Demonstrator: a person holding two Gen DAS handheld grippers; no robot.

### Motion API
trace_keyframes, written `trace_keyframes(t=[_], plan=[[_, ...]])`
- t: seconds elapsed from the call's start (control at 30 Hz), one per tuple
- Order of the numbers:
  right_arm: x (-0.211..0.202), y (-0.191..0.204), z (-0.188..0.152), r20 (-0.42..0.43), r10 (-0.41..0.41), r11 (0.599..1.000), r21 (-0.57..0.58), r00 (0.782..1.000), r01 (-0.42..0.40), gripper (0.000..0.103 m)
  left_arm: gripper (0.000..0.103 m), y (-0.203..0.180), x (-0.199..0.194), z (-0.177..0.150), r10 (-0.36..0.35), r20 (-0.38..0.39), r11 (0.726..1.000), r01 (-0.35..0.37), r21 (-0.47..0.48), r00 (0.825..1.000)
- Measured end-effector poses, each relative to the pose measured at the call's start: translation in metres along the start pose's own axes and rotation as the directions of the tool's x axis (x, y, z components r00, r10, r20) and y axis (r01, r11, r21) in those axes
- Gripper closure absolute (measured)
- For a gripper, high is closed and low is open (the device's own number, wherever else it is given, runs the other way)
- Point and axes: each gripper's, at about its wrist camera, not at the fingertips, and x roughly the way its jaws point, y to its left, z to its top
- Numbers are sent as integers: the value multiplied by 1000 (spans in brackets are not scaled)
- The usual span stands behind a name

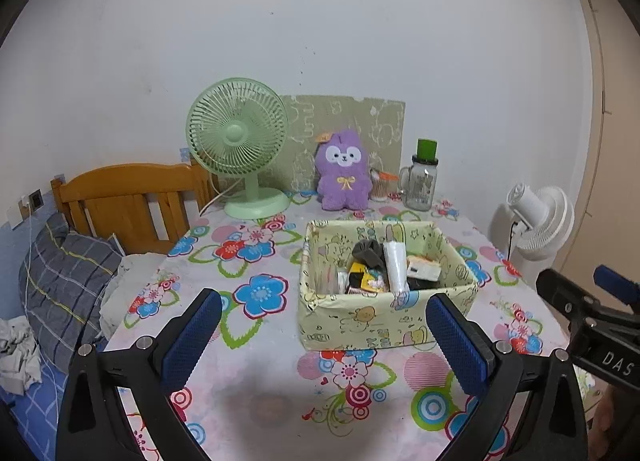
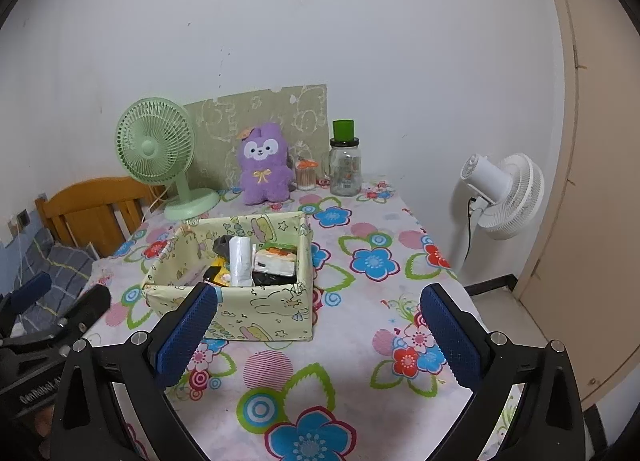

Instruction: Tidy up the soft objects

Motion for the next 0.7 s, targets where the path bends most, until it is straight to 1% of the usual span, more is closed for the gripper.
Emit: trace_keyframes(t=[0.27,0.37,0.7], plan=[[-15,-1,4,43,-12,1000,4,999,12,0,0,-2,-9,3,-2,31,1000,2,10,1000],[-16,-1,4,43,-14,1000,3,999,14,0,0,-5,-11,5,1,43,1000,-1,11,999],[-19,-1,5,56,5,1000,0,998,-5,0,0,-2,-13,5,-8,39,1000,8,-9,999]])
